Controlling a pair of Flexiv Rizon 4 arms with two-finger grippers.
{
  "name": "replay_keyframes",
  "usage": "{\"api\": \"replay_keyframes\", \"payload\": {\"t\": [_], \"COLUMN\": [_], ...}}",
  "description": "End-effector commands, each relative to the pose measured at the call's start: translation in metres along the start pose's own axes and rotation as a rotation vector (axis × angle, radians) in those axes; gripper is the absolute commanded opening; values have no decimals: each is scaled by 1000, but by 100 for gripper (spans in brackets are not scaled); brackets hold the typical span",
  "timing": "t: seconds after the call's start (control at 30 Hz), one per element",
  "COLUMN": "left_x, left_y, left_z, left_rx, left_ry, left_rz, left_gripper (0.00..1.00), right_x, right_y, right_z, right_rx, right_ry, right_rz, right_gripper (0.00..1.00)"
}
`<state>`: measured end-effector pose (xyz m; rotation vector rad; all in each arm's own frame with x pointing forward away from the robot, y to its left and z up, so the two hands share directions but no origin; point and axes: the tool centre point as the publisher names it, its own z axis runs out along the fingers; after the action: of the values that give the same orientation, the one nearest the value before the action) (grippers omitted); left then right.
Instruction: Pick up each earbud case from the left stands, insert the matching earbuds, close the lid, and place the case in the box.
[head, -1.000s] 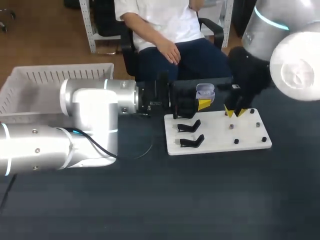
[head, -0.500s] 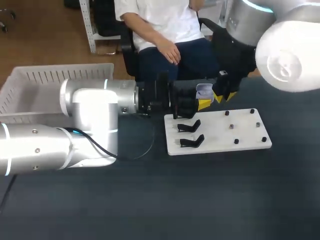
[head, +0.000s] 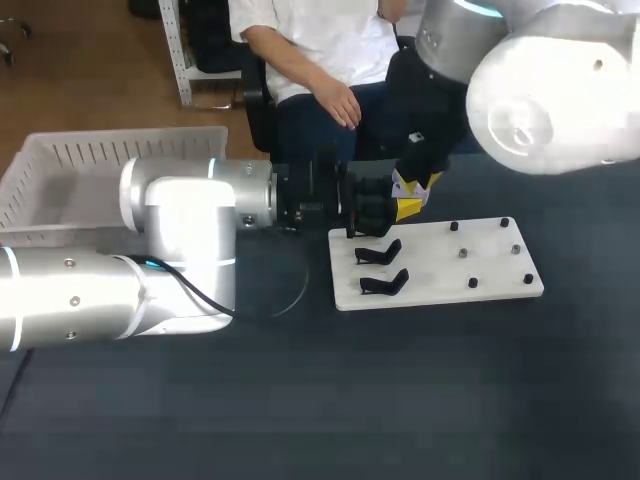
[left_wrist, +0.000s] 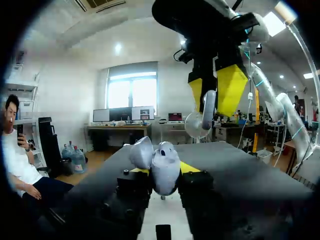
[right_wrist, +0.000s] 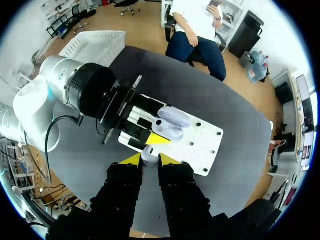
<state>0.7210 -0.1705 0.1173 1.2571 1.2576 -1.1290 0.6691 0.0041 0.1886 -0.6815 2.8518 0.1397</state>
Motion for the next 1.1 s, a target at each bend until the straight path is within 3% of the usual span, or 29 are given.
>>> {"api": "replay_keyframes", "payload": {"t": [0.03,0.87,1.1], "left_x": [0,0,0], "left_y": [1,1,1], "left_z": [0,0,0], "left_rx": [4,4,4], "left_ry": [3,3,3], "left_rz": [-2,-2,-2], "left_gripper": [0,0,0], "right_x": [-8,-5,-10], "right_y": [-1,-3,-3], "right_z": [6,11,14], "right_rx": [6,-3,10], "right_ry": [12,-16,20], "right_rz": [-1,8,1], "right_gripper": [0,0,0]}}
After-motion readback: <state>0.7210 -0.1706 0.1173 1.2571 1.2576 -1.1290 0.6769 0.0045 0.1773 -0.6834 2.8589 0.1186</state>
